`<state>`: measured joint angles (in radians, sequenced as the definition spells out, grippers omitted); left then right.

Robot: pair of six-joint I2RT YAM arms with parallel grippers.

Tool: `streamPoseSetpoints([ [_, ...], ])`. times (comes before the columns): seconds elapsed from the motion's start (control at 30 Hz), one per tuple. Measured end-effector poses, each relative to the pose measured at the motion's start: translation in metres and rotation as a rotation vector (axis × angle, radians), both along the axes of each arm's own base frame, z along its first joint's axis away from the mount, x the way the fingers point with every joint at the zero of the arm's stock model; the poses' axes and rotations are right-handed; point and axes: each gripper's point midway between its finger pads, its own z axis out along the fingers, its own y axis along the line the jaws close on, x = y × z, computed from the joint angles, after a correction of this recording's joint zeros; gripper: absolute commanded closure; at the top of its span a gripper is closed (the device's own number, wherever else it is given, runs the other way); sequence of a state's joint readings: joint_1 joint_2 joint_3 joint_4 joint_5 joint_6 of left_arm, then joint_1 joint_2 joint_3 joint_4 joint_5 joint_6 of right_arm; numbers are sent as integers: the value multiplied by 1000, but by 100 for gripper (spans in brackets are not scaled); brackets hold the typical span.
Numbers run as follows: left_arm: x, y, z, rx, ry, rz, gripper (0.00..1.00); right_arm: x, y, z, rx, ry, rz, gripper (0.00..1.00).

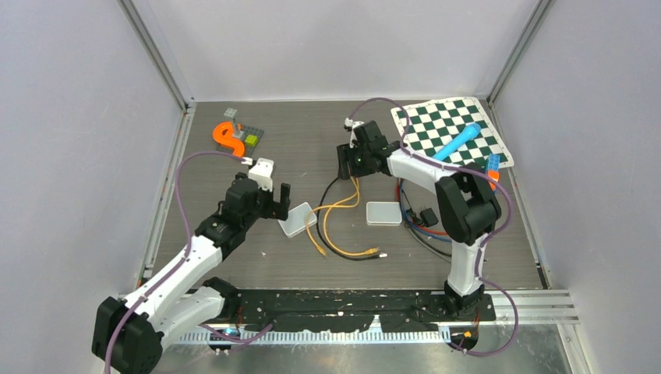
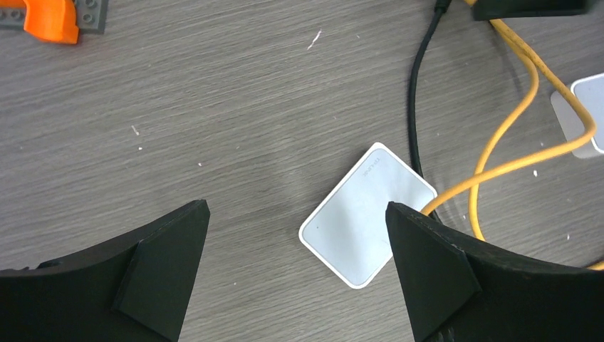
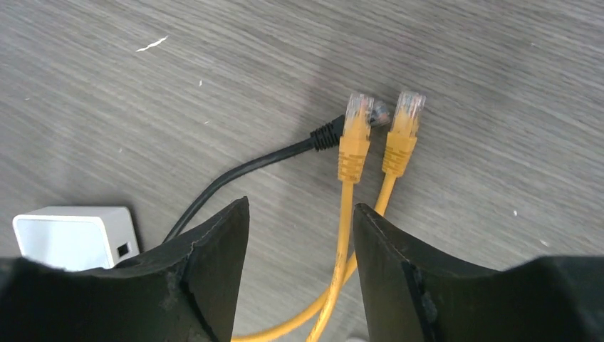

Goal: Pull the plug from the switch port
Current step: Place the connector at the center of the board, then reset both arms

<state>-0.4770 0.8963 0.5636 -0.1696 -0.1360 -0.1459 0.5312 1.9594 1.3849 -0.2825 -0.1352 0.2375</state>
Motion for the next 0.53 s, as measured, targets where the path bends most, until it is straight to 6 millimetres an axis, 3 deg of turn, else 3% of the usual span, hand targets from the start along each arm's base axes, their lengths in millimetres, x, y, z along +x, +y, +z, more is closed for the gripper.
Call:
streamPoseSetpoints([
  [0.1,6,1,0,-14,22,48,0,-7,-8,25,6,-47,-15,30],
  [0.23,15,4,10,-44,16,123,0,-25,-37,83,28,-200,-88,21],
  [0.37,18,9,13,-62,7,179,0,-54,-90,136,57,-390,-260,18],
  [0.43,19,11,15,-68,0,191,0,-70,-116,149,75,-458,-351,17],
  [0.53,21,11,17,-81,-8,206,1,-91,-148,148,84,-512,-465,16],
])
